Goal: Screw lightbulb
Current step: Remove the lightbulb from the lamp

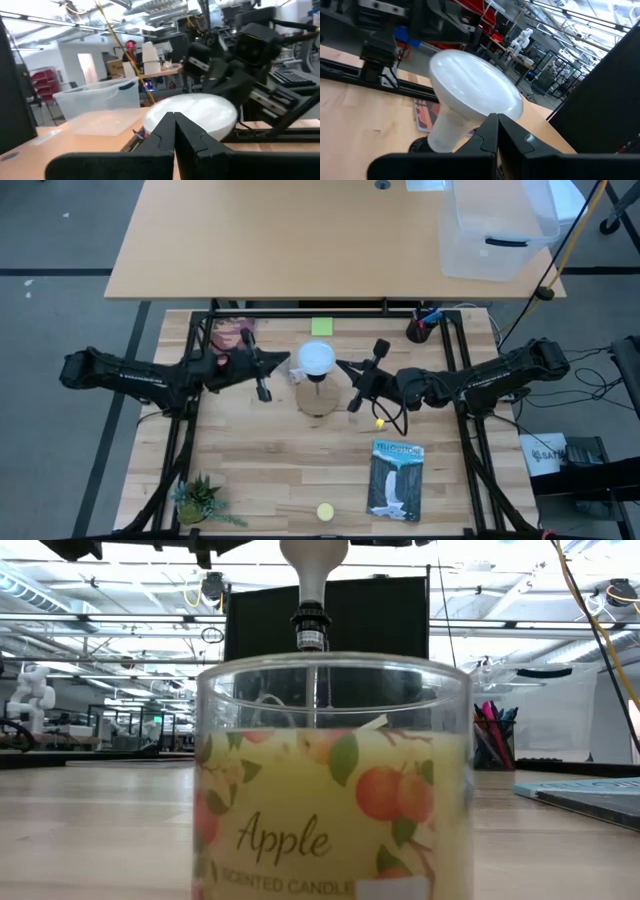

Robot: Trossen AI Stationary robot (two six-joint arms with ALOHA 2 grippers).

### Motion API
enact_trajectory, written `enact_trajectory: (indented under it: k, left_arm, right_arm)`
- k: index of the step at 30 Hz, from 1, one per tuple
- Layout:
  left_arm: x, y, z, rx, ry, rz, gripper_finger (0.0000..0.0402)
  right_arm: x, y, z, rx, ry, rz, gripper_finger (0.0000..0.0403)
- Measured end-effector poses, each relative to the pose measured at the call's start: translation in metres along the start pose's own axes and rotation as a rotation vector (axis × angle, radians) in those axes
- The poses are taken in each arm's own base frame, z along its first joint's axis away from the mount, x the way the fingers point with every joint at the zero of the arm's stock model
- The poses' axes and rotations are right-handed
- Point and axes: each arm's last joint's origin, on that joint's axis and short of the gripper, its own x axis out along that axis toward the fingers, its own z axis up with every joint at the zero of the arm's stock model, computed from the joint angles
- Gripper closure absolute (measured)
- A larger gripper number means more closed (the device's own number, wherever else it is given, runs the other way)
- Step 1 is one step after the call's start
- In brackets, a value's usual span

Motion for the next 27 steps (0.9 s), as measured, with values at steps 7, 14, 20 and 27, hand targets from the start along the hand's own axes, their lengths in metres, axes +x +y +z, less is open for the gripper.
enact_trajectory:
  k: [7,14,20,27]
  left_arm:
    - [0.014,0.005,-0.008,-0.033,0.037,-0.001,0.0401]
    - [0.023,0.004,-0.005,-0.033,0.039,-0.006,0.0401]
    - [0.025,0.002,-0.004,-0.037,0.047,-0.027,0.0401]
    - [0.023,-0.003,-0.004,-0.041,0.052,-0.051,0.0402]
  right_arm:
    - [-0.004,0.004,0.002,0.029,-0.012,0.023,0.0403]
    - [-0.006,0.008,0.004,0.055,-0.035,0.074,0.0403]
    - [-0.003,0.005,0.002,0.058,-0.029,0.061,0.0403]
    - [0.001,0.000,0.000,0.058,-0.019,0.041,0.0403]
